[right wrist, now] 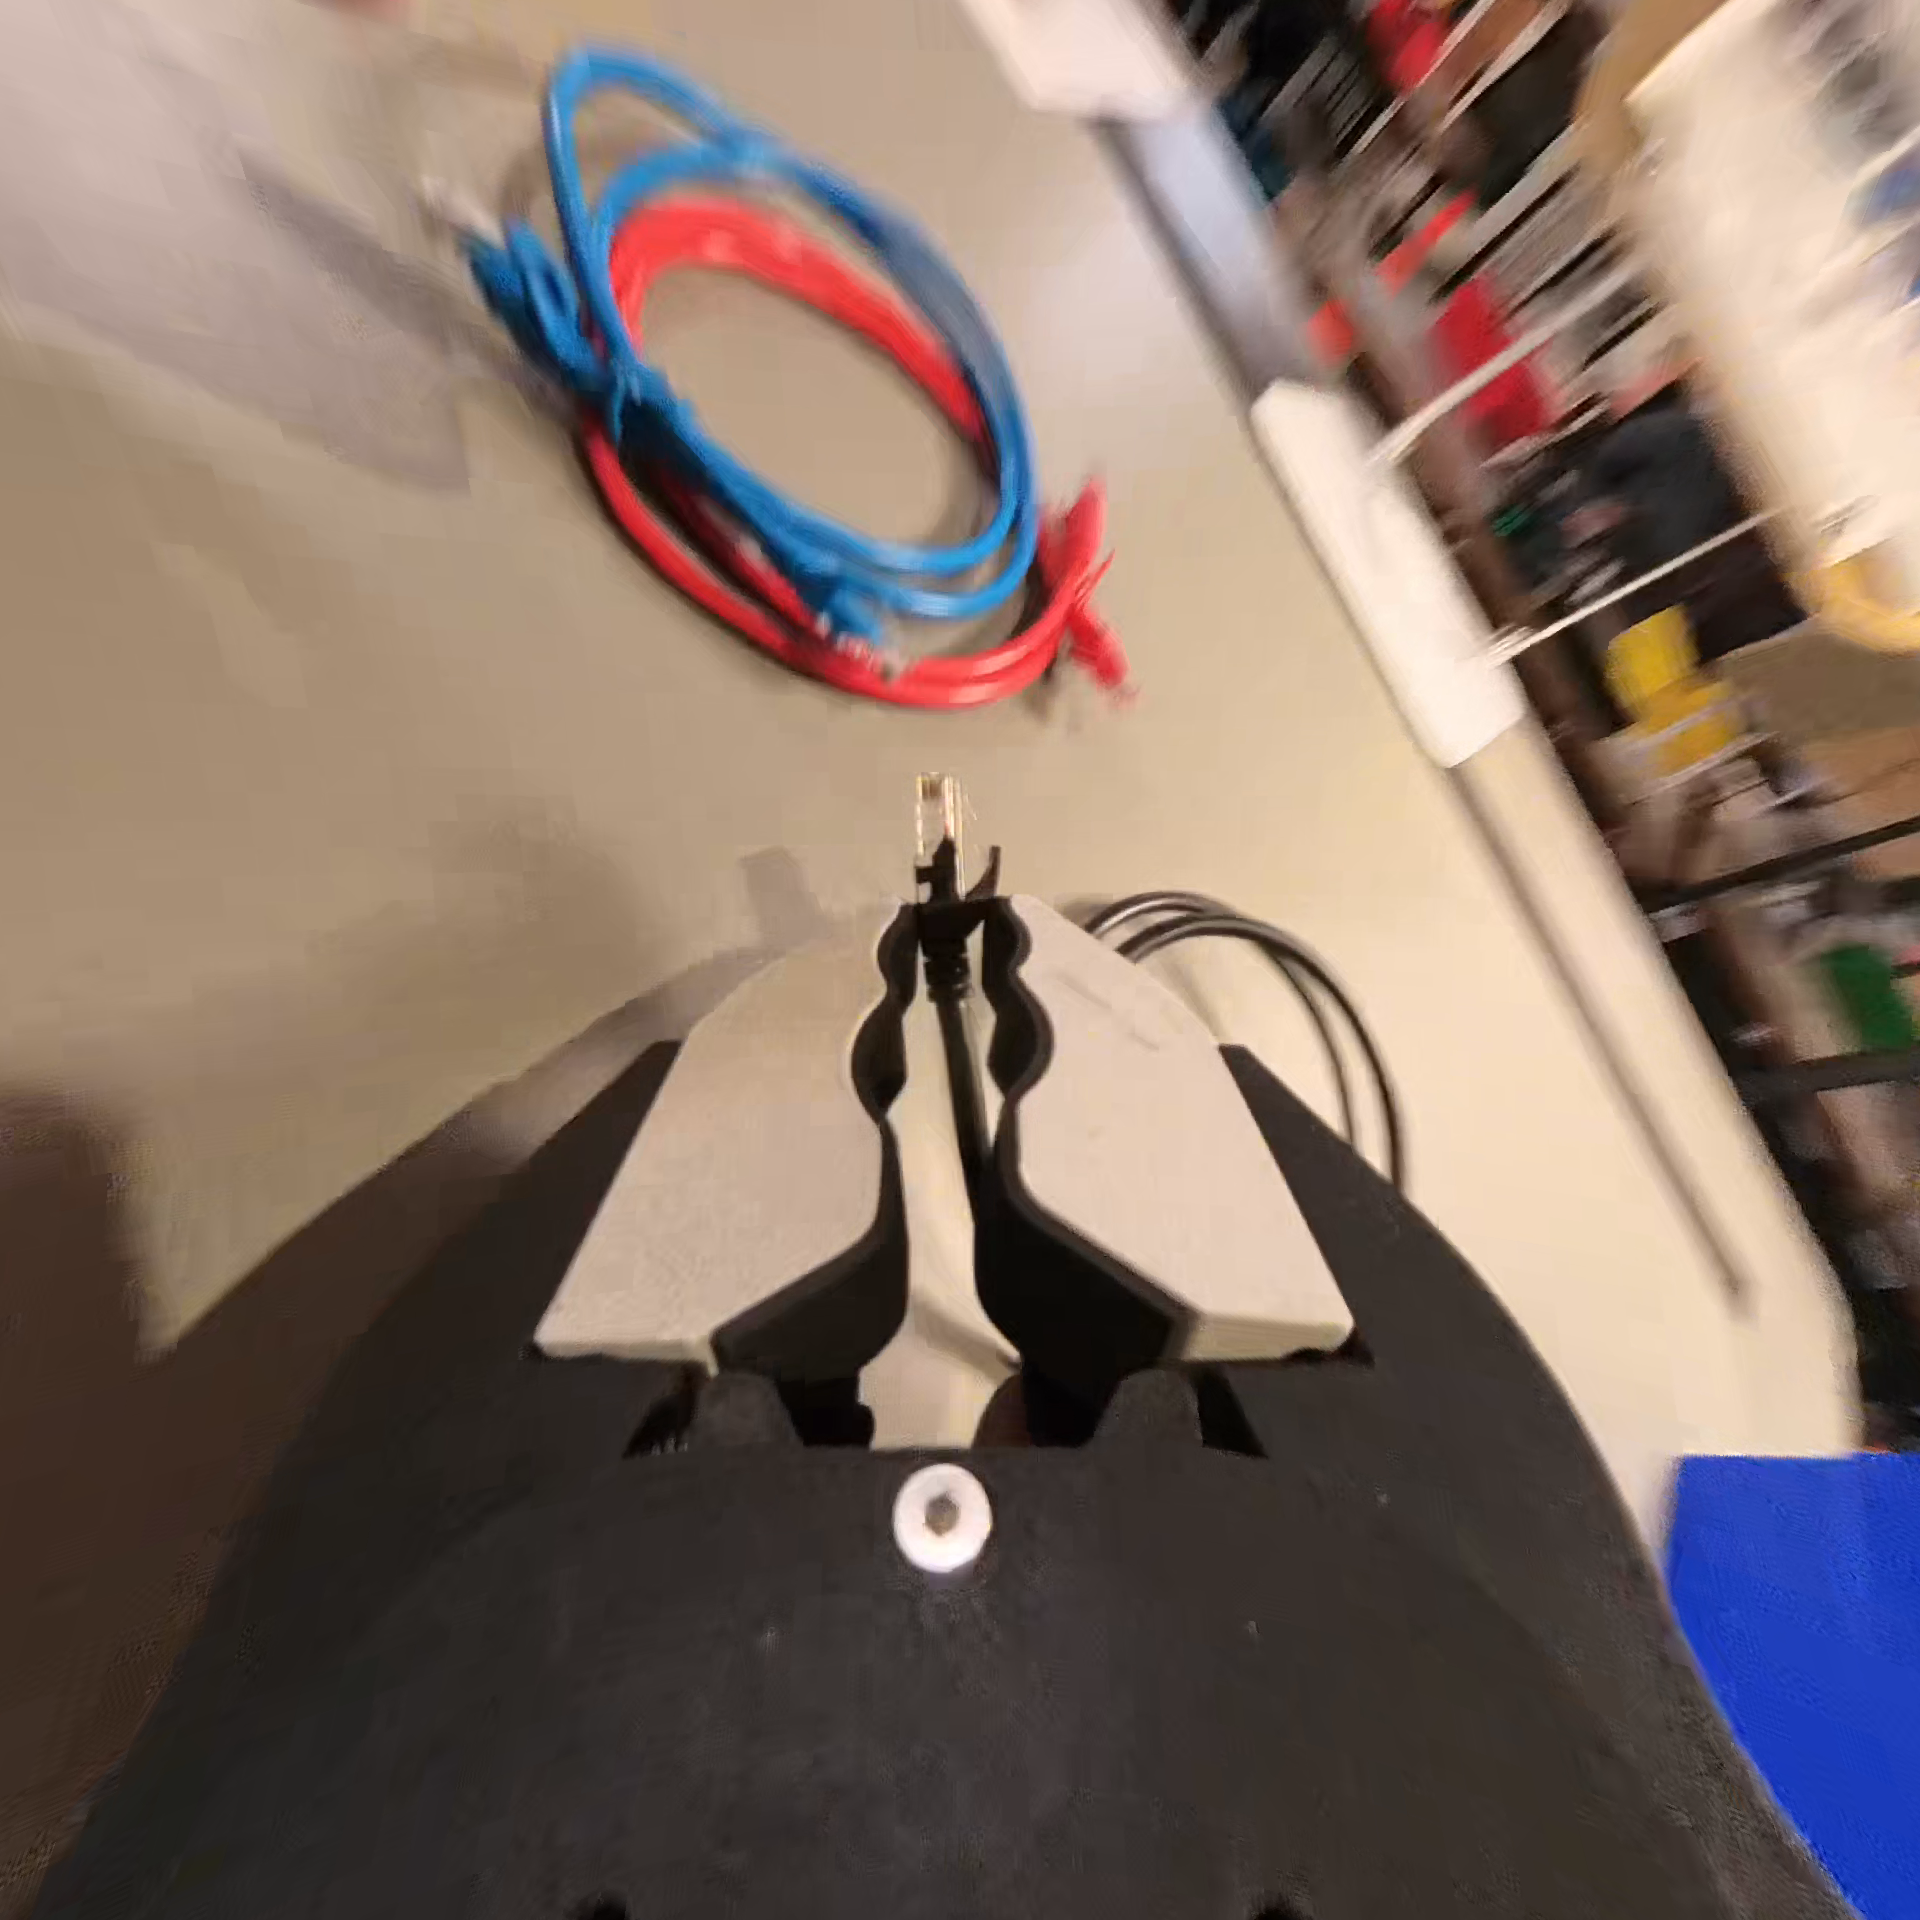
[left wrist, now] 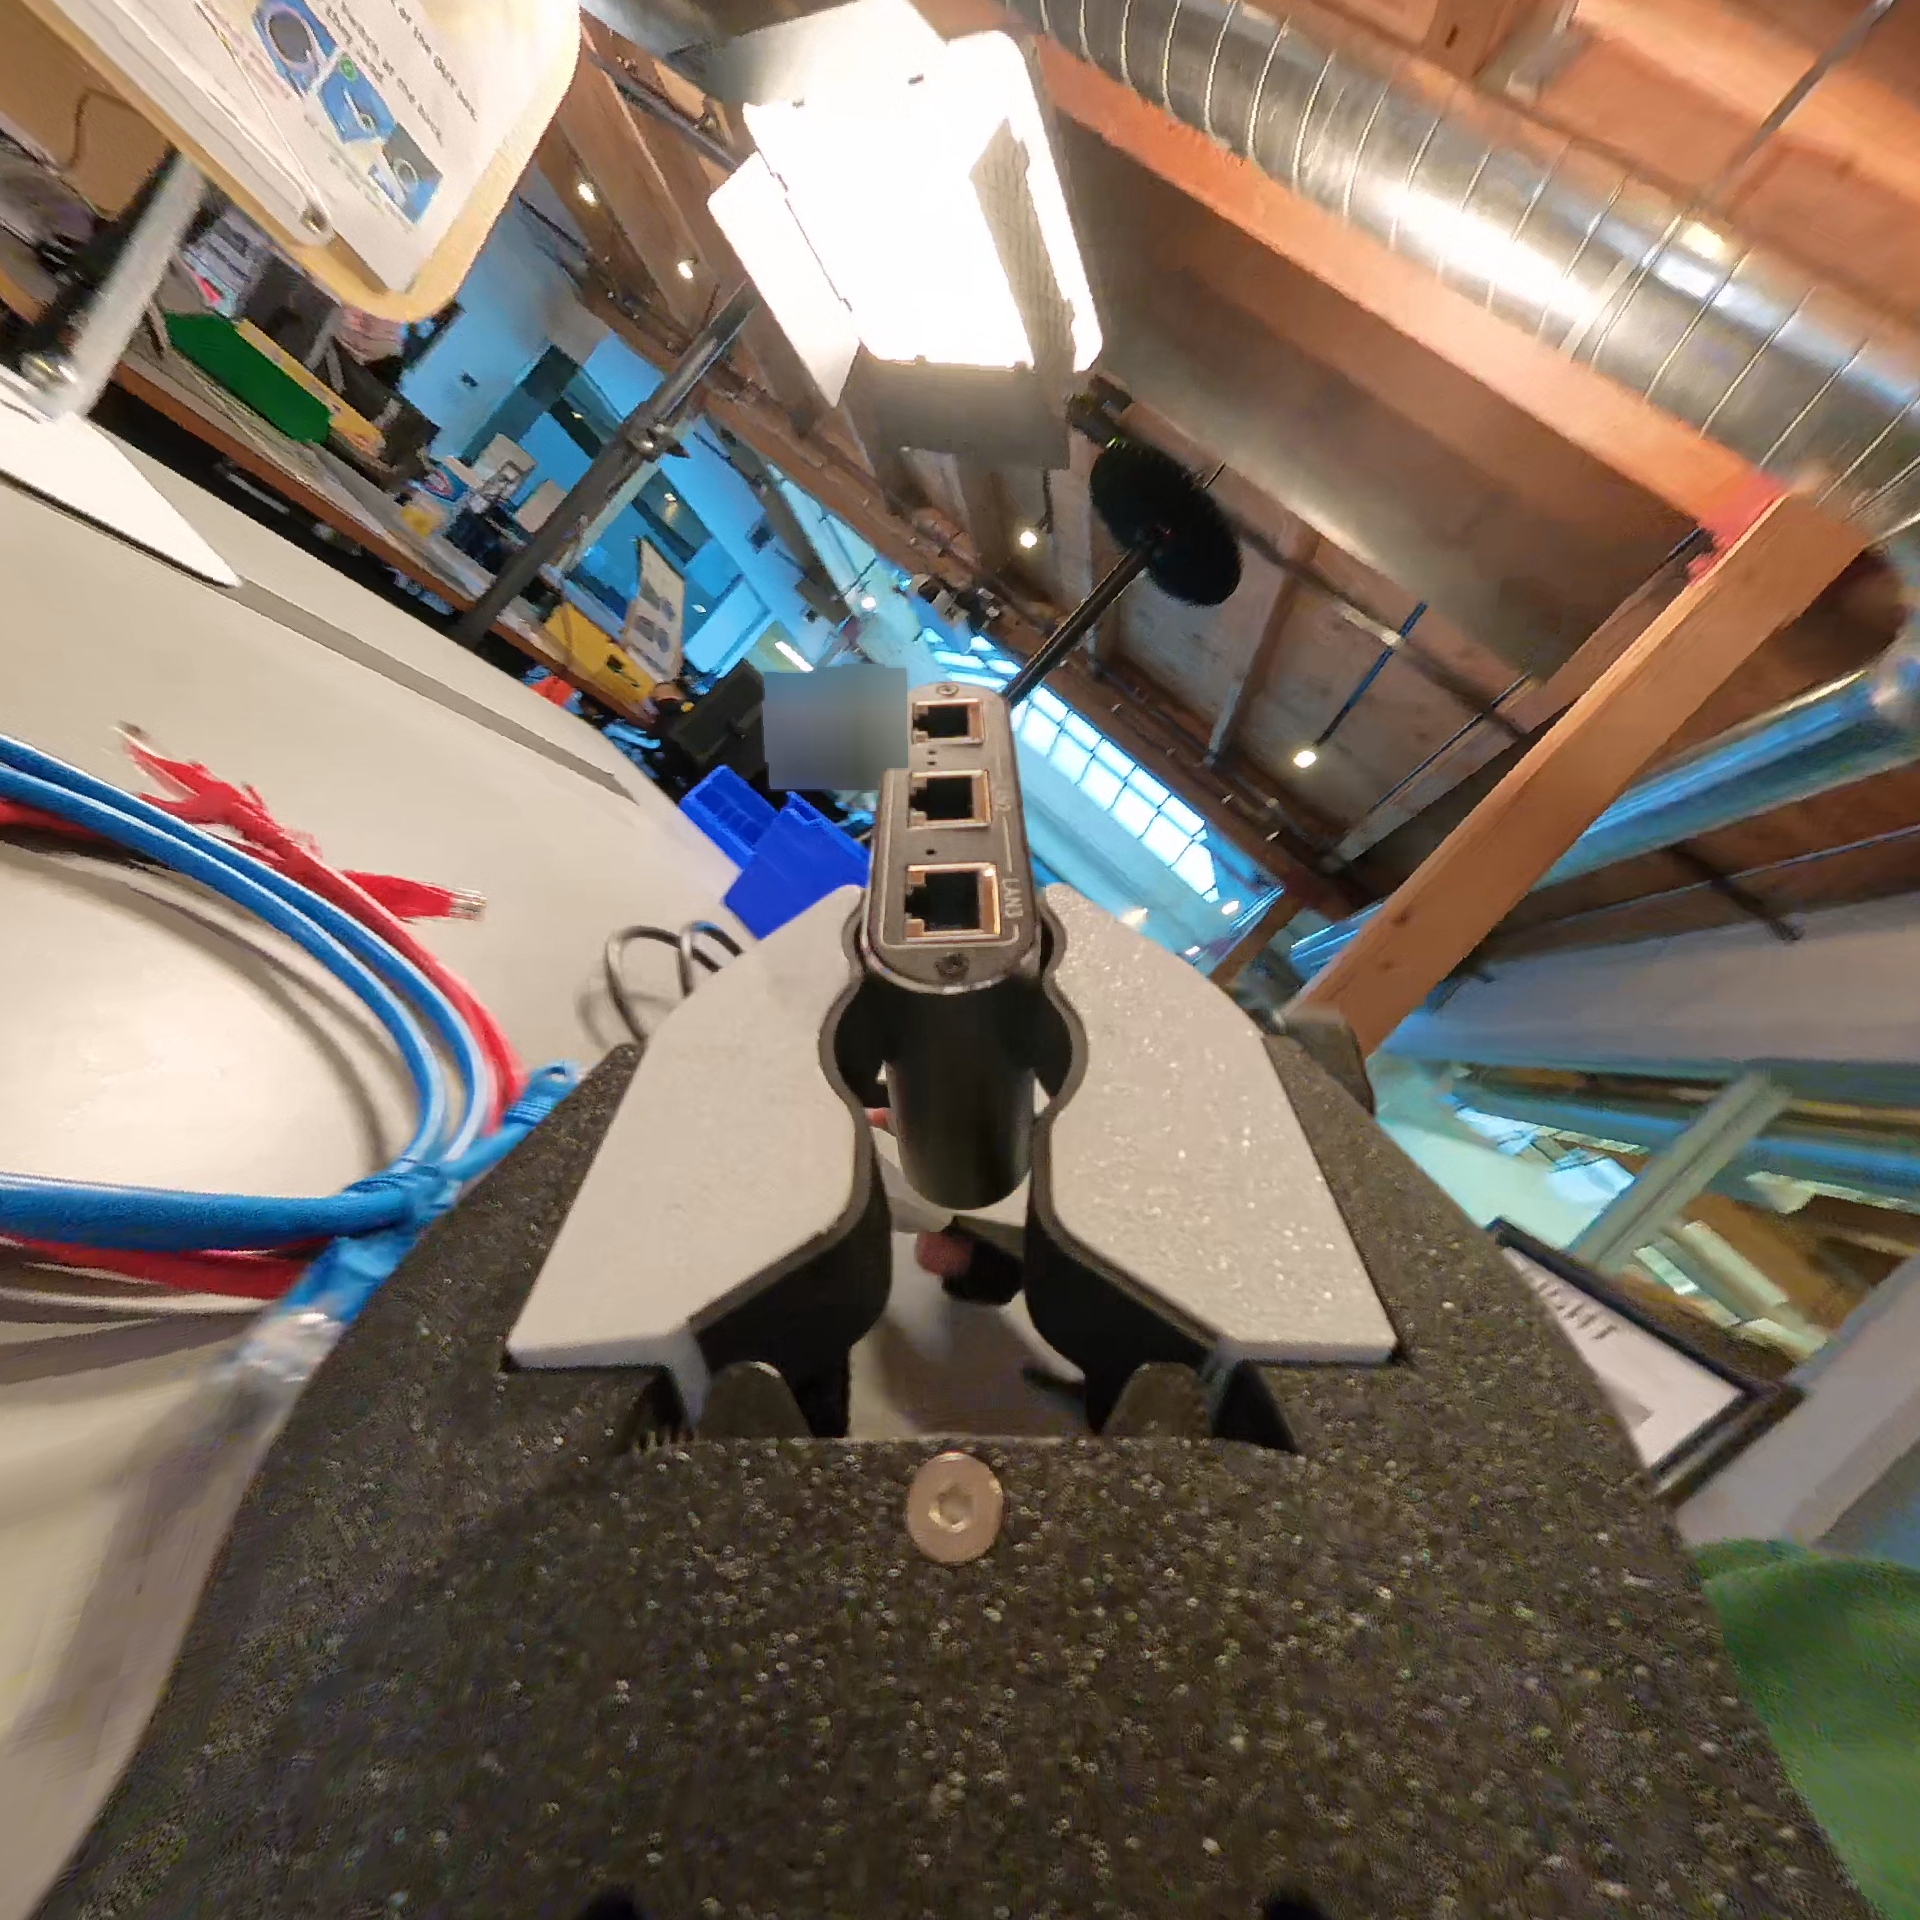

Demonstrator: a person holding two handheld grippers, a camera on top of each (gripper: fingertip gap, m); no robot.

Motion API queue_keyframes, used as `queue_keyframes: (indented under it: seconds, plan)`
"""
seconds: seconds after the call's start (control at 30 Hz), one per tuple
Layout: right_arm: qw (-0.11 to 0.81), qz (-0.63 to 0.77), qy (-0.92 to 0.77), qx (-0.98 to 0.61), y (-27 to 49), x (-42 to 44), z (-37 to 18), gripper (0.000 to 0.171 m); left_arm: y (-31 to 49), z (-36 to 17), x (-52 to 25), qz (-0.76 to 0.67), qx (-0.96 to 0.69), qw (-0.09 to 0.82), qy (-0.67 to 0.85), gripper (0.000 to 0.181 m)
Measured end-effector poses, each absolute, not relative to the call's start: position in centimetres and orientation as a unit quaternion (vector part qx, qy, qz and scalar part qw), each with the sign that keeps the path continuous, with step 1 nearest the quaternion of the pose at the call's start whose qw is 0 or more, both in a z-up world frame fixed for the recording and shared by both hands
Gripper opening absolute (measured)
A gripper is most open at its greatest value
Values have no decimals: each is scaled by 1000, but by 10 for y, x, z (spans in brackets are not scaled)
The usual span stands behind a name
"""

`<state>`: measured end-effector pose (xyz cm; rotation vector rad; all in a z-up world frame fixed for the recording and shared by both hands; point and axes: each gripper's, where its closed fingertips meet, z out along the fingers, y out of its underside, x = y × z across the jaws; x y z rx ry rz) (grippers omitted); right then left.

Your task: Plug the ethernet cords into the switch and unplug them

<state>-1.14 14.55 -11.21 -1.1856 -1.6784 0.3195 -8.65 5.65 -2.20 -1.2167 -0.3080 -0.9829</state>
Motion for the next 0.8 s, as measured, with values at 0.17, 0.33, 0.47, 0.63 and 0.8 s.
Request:
queue_keyframes:
  seconds: [0.17,0.33,0.47,0.63,0.8]
  plan:
    - [663,43,-653,-363,109,-22,-77,12,69,-23,-65,-533,-487,666,-189,26]
    - [739,-85,-602,-289,101,-21,-51,11,75,-28,-55,-555,-450,656,-243,26]
    - [752,-99,-592,-273,100,-18,-46,11,78,-31,-51,-555,-440,654,-265,26]
    - [744,-42,-601,-288,94,-20,-48,11,74,-27,-51,-566,-420,662,-256,26]
    - [686,128,-632,-336,82,-23,-57,12,68,-18,-52,-572,-409,679,-210,26]
